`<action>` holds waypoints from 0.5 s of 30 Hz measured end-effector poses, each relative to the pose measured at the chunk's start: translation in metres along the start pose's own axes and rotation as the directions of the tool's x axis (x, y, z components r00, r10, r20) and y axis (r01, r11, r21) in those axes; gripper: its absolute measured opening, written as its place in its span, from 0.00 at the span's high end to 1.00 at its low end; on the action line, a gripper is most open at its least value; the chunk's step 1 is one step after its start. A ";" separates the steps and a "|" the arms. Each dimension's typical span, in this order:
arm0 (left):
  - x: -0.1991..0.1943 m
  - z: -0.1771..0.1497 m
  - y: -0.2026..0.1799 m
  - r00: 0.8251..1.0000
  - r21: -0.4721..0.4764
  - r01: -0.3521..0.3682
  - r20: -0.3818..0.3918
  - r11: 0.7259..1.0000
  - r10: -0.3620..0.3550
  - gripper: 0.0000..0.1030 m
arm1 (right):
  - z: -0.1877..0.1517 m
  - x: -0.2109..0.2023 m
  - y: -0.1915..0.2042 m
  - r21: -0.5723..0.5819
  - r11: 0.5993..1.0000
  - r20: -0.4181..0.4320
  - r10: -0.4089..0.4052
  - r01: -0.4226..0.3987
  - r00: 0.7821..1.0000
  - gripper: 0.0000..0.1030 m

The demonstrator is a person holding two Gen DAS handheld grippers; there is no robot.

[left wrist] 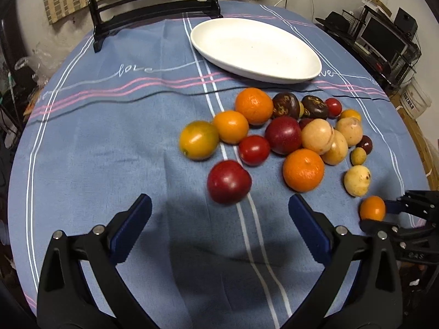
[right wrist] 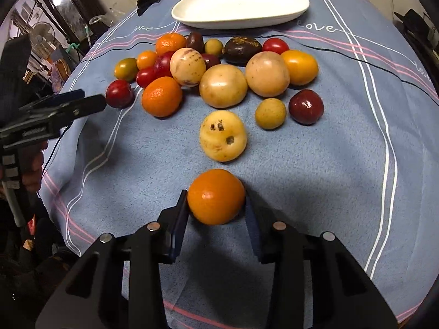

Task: Organize fruits
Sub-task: 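Grasp an orange with the right tool while the left tool grasps a red plum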

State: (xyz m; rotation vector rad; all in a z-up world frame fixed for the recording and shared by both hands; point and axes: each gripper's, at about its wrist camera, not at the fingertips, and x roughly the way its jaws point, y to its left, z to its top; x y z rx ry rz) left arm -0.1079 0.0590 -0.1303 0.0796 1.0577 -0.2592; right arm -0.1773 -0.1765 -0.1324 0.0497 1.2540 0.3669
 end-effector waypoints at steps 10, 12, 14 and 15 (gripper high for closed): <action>0.028 0.013 -0.002 0.999 0.007 0.016 -0.029 1.000 -0.016 0.17 | -0.003 -0.019 -0.001 0.005 0.999 0.022 -0.035 0.035 0.999 0.61; 0.035 0.012 -0.001 0.998 0.005 0.022 -0.051 1.000 -0.022 0.34 | 0.000 -0.022 0.000 0.001 0.999 0.032 -0.043 0.043 0.999 0.61; 0.043 0.011 0.003 0.995 -0.019 0.041 -0.087 0.999 -0.042 0.51 | 0.003 -0.025 -0.001 -0.005 0.999 0.039 -0.047 0.048 0.998 0.61; 0.042 0.011 0.005 0.995 -0.029 0.050 -0.083 0.998 -0.052 0.53 | 0.006 -0.025 0.000 -0.008 0.999 0.042 -0.048 0.049 0.998 0.61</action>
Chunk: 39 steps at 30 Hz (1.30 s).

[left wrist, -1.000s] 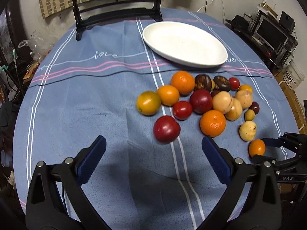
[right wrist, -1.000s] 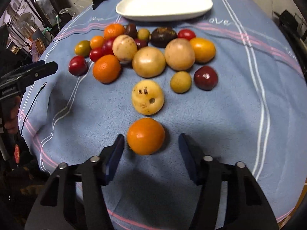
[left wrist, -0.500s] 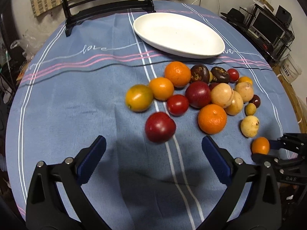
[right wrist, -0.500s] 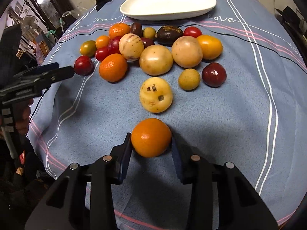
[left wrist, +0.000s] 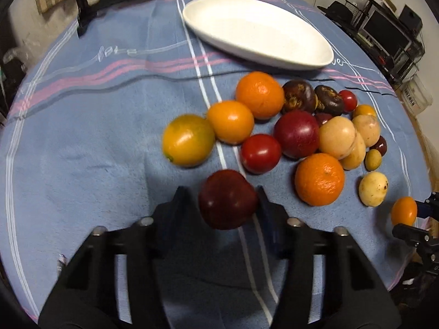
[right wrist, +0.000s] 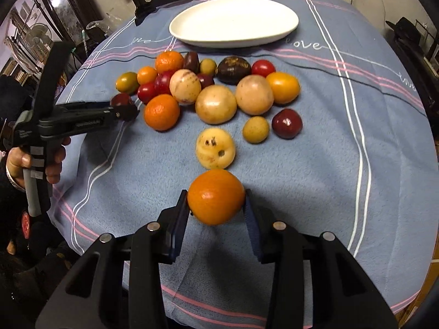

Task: Organize fruits
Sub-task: 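Grasp an orange with the right tool while the left tool grasps a red plum, then carry both fruits over the plate and open both tools to release them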

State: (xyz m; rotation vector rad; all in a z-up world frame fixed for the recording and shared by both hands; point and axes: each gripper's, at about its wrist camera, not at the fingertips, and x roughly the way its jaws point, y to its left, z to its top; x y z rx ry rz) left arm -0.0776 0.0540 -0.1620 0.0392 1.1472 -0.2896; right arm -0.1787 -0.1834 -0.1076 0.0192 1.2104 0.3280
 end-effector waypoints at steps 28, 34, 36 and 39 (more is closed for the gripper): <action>-0.106 0.119 -0.052 0.974 0.020 -0.002 0.227 1.000 -0.002 0.61 | 0.129 -0.052 -0.008 -0.130 0.991 0.265 0.072 -0.038 0.961 0.61; -0.103 0.155 -0.070 0.969 0.026 -0.024 0.248 0.999 0.017 0.61 | 0.166 -0.065 -0.028 -0.105 0.994 0.335 0.067 -0.033 0.940 0.61; -0.097 0.163 -0.073 0.971 0.019 -0.024 0.237 1.000 0.019 0.61 | 0.173 -0.063 -0.034 -0.098 0.995 0.337 0.061 -0.029 0.939 0.61; -0.087 0.169 -0.073 0.974 0.019 -0.041 0.223 0.999 0.035 0.61 | 0.185 -0.058 -0.043 -0.085 0.996 0.338 0.062 -0.035 0.939 0.61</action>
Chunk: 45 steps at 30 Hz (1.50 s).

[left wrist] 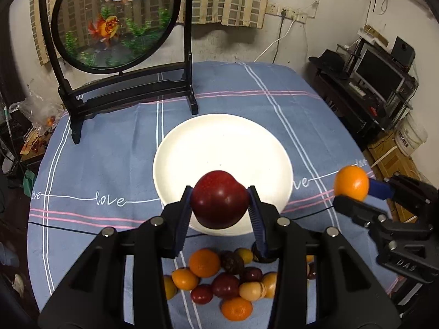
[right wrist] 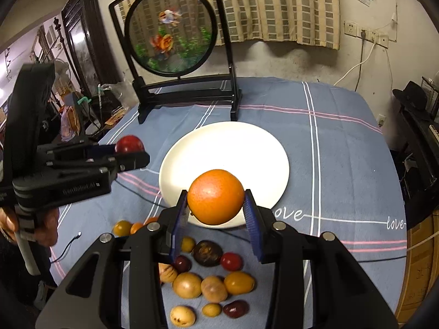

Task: Organize fruits
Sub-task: 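Carry both fruits over the plate and open both tools to release them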

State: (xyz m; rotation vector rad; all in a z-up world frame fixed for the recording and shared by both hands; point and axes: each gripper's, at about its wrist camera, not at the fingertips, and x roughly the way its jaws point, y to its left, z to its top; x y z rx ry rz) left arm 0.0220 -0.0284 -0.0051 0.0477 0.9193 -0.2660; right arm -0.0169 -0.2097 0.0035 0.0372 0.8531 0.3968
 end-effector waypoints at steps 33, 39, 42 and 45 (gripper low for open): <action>0.144 0.021 0.029 0.979 -0.006 -0.125 -0.164 0.992 0.122 0.38 | 0.033 0.172 -0.042 0.031 0.999 -0.267 0.039 -0.032 0.963 0.58; 0.141 0.021 0.036 0.980 -0.036 -0.114 -0.169 0.993 0.106 0.38 | 0.041 0.159 -0.049 0.056 0.998 -0.215 0.032 -0.020 0.976 0.44; 0.127 0.021 0.041 0.987 -0.061 -0.096 -0.137 0.993 0.087 0.38 | 0.044 0.142 -0.055 0.087 0.996 -0.180 0.039 -0.023 0.983 0.44; 0.106 0.021 0.043 0.991 -0.071 -0.090 -0.106 0.993 0.082 0.38 | 0.043 0.117 -0.059 0.122 0.992 -0.134 0.051 -0.034 0.990 0.44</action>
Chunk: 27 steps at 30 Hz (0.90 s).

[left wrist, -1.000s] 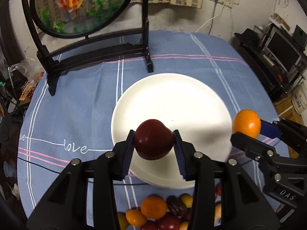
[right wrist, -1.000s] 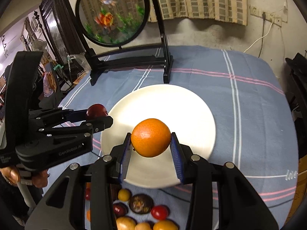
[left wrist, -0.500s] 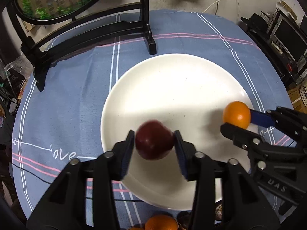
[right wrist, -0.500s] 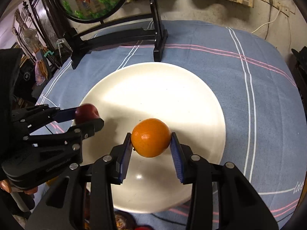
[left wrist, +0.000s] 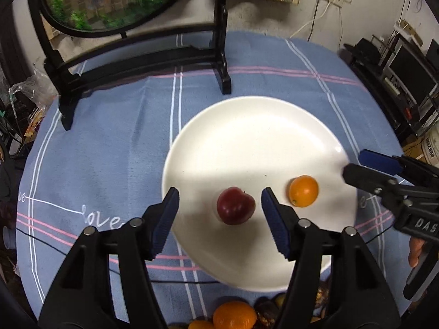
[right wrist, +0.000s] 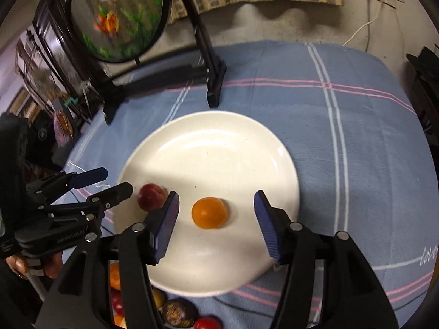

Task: Organize fruits
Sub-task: 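Carry both fruits over the plate and open both tools to release them, then grasp a spotted yellow fruit with the right tool while the left grasps an orange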

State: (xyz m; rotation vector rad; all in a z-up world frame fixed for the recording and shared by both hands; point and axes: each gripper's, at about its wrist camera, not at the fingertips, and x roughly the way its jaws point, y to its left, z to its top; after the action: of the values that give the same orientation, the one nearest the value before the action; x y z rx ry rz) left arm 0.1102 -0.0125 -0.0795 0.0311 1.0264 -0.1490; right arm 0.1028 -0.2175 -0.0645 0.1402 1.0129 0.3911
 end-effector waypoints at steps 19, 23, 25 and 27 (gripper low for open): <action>-0.088 -0.101 0.017 0.998 -0.014 0.041 0.042 0.999 -0.040 0.31 | -0.187 -0.097 0.046 -0.090 0.995 -0.060 -0.037 0.032 0.998 0.38; -0.092 -0.131 0.023 0.999 -0.015 0.046 -0.002 0.999 -0.046 0.31 | -0.232 -0.085 0.067 -0.122 0.992 -0.135 -0.037 0.021 0.990 0.38; -0.092 -0.142 0.028 0.999 -0.018 0.043 -0.021 0.999 -0.043 0.31 | -0.242 -0.077 0.070 -0.096 0.995 -0.154 -0.029 0.015 0.988 0.38; -0.090 -0.152 0.032 0.998 -0.020 0.047 -0.045 0.999 -0.047 0.31 | -0.244 -0.070 0.071 -0.072 0.997 -0.159 -0.028 0.016 0.987 0.38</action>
State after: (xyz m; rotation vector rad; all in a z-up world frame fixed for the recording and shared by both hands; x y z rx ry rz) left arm -0.0610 0.0435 -0.0827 -0.0073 1.0746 -0.1819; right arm -0.1547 -0.1950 -0.1165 0.0343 1.1567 0.4223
